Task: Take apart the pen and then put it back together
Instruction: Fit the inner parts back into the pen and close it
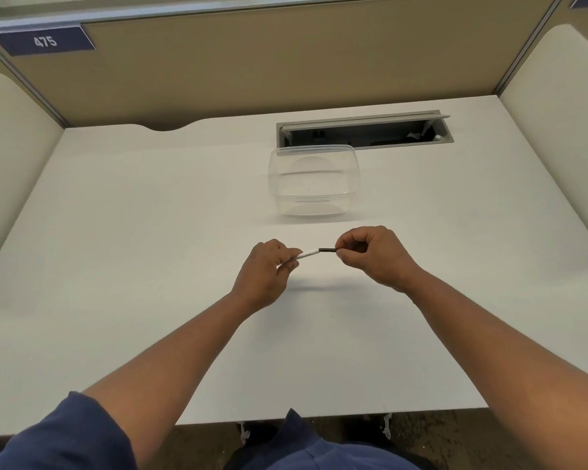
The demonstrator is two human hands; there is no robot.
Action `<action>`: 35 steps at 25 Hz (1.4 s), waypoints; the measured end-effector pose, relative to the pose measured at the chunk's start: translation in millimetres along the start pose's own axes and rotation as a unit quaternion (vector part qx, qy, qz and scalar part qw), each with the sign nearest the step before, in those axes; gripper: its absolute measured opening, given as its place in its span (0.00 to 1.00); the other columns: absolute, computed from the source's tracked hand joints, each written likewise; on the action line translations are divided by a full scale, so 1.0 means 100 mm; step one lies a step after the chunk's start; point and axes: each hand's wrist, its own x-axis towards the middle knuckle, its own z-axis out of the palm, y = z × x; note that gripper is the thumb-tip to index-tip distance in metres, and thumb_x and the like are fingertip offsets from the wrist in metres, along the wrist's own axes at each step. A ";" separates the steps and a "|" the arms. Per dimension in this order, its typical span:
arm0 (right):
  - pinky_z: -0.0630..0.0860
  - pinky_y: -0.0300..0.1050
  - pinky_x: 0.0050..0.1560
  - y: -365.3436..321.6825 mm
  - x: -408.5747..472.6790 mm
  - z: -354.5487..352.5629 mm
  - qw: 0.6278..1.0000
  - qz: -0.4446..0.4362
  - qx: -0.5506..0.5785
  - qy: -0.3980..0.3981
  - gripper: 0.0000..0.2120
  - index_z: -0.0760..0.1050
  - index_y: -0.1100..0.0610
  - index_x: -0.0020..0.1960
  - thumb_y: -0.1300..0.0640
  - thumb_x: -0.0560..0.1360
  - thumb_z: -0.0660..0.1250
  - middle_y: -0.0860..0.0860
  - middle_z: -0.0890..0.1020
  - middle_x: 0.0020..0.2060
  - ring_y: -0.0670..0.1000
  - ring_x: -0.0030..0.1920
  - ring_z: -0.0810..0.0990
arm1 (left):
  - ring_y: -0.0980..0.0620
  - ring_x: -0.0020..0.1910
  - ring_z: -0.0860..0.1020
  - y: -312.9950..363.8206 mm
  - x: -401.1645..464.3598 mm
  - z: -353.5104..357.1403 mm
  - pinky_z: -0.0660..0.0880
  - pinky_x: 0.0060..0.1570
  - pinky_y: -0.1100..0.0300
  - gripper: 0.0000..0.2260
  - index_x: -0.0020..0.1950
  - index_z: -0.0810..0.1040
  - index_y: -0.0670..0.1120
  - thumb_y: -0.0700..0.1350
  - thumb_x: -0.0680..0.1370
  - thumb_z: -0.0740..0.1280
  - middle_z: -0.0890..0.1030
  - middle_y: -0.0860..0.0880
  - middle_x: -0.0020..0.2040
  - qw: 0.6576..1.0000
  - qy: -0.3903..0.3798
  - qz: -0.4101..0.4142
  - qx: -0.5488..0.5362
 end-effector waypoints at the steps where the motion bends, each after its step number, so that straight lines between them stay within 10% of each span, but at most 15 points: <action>1: 0.71 0.31 0.36 0.01 0.01 0.00 1.000 -0.001 -0.011 -0.003 0.05 0.84 0.51 0.42 0.61 0.74 0.73 0.44 0.82 0.33 0.41 0.32 0.75 | 0.48 0.50 0.72 -0.01 0.00 0.00 0.73 0.49 0.57 0.11 0.61 0.84 0.51 0.42 0.80 0.68 0.77 0.54 0.46 1.000 0.007 0.003 0.007; 8: 0.73 0.33 0.44 0.05 0.05 0.02 0.997 -0.017 -0.074 0.029 0.04 0.84 0.51 0.47 0.60 0.76 0.72 0.46 0.83 0.45 0.47 0.45 0.80 | 0.47 0.48 0.73 0.01 0.01 -0.02 0.75 0.43 0.54 0.11 0.61 0.83 0.51 0.42 0.80 0.68 0.77 0.53 0.46 0.997 0.023 0.038 0.059; 35: 0.70 0.38 0.39 0.07 0.01 0.04 0.994 -0.017 -0.109 0.024 0.06 0.82 0.54 0.48 0.60 0.80 0.66 0.49 0.80 0.39 0.45 0.37 0.72 | 0.51 0.43 0.74 0.11 0.02 -0.04 0.77 0.40 0.53 0.10 0.61 0.81 0.53 0.47 0.83 0.63 0.76 0.55 0.47 0.998 -0.009 0.021 0.067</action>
